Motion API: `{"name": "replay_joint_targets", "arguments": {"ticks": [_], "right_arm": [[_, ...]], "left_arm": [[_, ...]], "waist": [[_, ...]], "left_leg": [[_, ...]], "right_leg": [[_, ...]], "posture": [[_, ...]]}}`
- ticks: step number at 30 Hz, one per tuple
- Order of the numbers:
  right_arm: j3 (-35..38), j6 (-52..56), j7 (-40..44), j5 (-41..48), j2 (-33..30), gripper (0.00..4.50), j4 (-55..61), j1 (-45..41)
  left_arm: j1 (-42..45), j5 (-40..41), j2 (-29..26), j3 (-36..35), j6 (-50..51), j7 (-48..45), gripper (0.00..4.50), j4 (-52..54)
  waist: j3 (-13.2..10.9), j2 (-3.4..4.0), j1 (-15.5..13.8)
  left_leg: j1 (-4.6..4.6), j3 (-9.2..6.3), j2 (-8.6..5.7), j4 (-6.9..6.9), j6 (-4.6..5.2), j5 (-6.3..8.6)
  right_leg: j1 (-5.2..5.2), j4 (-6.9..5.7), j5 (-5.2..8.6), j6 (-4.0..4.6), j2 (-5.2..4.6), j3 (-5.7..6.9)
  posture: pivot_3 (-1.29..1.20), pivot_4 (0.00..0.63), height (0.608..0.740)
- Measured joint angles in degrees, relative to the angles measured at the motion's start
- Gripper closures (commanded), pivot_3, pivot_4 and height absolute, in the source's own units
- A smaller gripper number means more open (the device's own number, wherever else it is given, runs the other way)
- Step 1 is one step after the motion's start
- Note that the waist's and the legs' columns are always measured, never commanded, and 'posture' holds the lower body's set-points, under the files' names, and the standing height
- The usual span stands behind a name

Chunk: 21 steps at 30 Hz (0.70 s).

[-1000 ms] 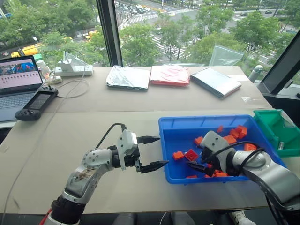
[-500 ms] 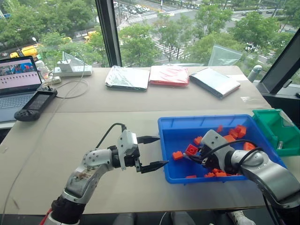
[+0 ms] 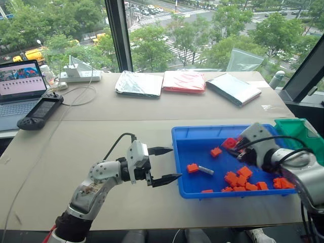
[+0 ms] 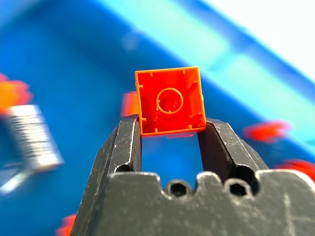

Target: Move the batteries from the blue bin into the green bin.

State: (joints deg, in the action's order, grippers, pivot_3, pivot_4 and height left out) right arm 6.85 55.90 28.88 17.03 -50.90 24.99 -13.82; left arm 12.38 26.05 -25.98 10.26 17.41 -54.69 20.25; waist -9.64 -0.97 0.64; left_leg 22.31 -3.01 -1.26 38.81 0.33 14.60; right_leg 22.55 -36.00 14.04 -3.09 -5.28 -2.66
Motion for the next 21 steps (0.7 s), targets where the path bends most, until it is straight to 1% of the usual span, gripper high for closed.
{"name": "replay_joint_targets", "arguments": {"ticks": [1,3,6,8,10,12,16,18,21], "right_arm": [[0.88,-0.32,-0.66,-0.64,-0.14,3.07,-0.95,-0.01],[1.84,-1.31,-2.21,-2.75,-0.33,2.07,-2.39,0.01],[2.61,-3.09,-2.05,-3.06,-0.23,1.22,-2.08,0.70],[2.74,-4.00,-0.43,-2.08,0.50,0.45,-0.31,1.26],[3.15,-3.98,1.46,1.31,3.08,0.04,3.07,1.11],[3.14,-3.08,3.39,5.32,5.37,0.04,6.29,0.78],[2.06,-0.23,6.53,11.26,5.82,0.04,11.85,1.27],[-1.28,0.89,7.75,11.92,4.60,0.04,14.15,3.08],[-5.58,3.28,7.28,11.67,4.33,0.04,13.48,3.96]], "left_arm": [[-0.01,0.00,0.00,0.00,0.00,0.00,0.00,0.00],[-0.04,0.00,0.00,0.00,0.00,0.00,0.00,0.00],[-0.19,0.00,-0.01,0.00,0.00,0.02,0.00,0.01],[-0.25,0.00,-0.03,-0.01,0.01,0.02,0.00,0.01],[-0.29,0.01,-0.09,-0.01,0.01,0.01,0.00,0.01],[-0.29,0.02,-0.11,0.00,0.03,0.00,0.00,0.02],[-0.30,0.02,-0.39,-0.02,0.05,0.02,0.00,0.02],[-0.31,0.05,-0.38,-0.02,0.09,0.06,0.00,0.02],[-0.32,0.05,-0.39,-0.03,0.10,0.08,0.00,0.04]], "waist": [[0.00,0.00,0.00],[0.00,0.00,0.02],[0.00,0.00,0.18],[0.00,0.01,0.22],[0.00,0.00,0.28],[0.00,0.00,0.19],[0.00,0.00,-0.22],[0.00,0.00,-0.27],[0.00,0.00,-0.06]], "left_leg": [[0.00,0.00,0.00,-0.01,0.00,0.00],[0.00,0.01,0.00,-0.01,0.00,0.00],[-0.01,0.01,0.04,-0.03,0.00,0.00],[-0.01,0.00,0.04,-0.03,0.00,0.00],[-0.01,-0.01,0.07,-0.02,0.00,0.00],[-0.01,-0.03,0.09,-0.02,0.00,0.00],[0.00,-0.07,0.08,0.01,0.00,0.00],[0.00,-0.07,0.08,0.00,0.00,0.00],[-0.01,-0.04,0.06,0.01,0.00,0.00]], "right_leg": [[0.01,0.00,0.00,0.00,0.00,0.00],[0.01,-0.01,0.00,0.01,0.01,0.00],[0.03,-0.03,0.00,0.01,0.03,-0.03],[0.04,-0.04,0.00,0.01,0.03,-0.03],[0.04,-0.04,0.00,0.01,0.05,-0.04],[0.03,-0.06,0.00,0.01,0.03,-0.04],[-0.02,-0.01,0.00,0.00,-0.02,0.01],[-0.02,0.01,0.00,0.00,-0.02,0.02],[0.00,-0.03,0.00,0.00,-0.03,-0.01]], "posture": [[0.00,0.150,0.740],[0.00,0.150,0.740],[0.00,0.150,0.740],[0.00,0.150,0.740],[0.00,0.150,0.740],[0.00,0.150,0.740],[0.00,0.150,0.740],[0.00,0.150,0.740],[0.00,0.150,0.740]]}}
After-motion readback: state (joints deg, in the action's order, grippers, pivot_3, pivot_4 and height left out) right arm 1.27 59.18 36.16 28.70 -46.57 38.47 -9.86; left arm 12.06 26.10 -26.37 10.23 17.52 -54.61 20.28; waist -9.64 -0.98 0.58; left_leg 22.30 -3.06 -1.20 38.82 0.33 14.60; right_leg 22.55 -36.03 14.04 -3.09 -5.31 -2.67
